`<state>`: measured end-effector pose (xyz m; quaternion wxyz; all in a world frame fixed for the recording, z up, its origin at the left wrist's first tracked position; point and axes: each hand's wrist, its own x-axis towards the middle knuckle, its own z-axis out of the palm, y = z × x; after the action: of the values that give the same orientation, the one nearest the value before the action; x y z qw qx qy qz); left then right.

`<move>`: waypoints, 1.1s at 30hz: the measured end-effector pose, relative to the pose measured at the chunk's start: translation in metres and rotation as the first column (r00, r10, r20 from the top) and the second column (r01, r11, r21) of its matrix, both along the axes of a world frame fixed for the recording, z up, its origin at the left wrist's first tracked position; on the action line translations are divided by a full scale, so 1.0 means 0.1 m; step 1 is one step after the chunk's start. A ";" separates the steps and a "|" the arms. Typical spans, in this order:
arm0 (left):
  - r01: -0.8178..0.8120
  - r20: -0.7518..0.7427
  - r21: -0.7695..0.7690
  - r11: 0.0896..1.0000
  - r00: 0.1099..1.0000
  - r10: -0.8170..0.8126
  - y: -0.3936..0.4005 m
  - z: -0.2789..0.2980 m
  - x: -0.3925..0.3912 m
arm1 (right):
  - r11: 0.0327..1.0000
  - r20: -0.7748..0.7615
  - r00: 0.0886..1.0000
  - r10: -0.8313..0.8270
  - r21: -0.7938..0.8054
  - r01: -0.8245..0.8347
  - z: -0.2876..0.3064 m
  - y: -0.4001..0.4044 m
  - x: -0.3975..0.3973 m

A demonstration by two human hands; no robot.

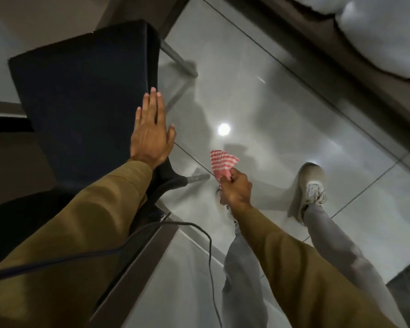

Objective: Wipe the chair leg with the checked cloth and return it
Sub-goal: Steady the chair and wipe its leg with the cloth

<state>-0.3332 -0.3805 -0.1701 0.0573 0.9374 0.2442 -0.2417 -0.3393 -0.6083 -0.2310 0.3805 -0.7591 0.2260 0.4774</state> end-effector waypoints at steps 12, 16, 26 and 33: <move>0.112 0.056 0.080 0.990 0.992 -0.117 0.06 -0.36 -0.16 | 0.995 -0.046 0.997 -0.065 0.075 0.069 -0.25 0.21 -0.73; 0.149 0.132 0.107 0.983 0.978 -0.162 0.15 -0.47 -0.24 | 0.959 -0.060 0.998 -0.034 0.278 0.049 -0.22 0.41 -0.89; 0.167 0.283 0.278 0.946 0.927 -0.247 0.19 -0.82 -0.34 | 0.819 -0.323 0.865 -0.383 0.315 0.480 -0.53 0.63 -1.04; 0.118 0.397 0.281 0.952 0.889 -0.227 0.23 -0.94 -0.36 | 0.931 -0.181 0.955 -0.237 0.238 0.276 -1.05 0.63 -1.00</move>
<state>-0.3692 -0.3578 -0.2642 -0.0310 0.9851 0.1693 -0.0034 -0.4394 -0.5454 -0.3355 0.5183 -0.6283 0.2864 0.5045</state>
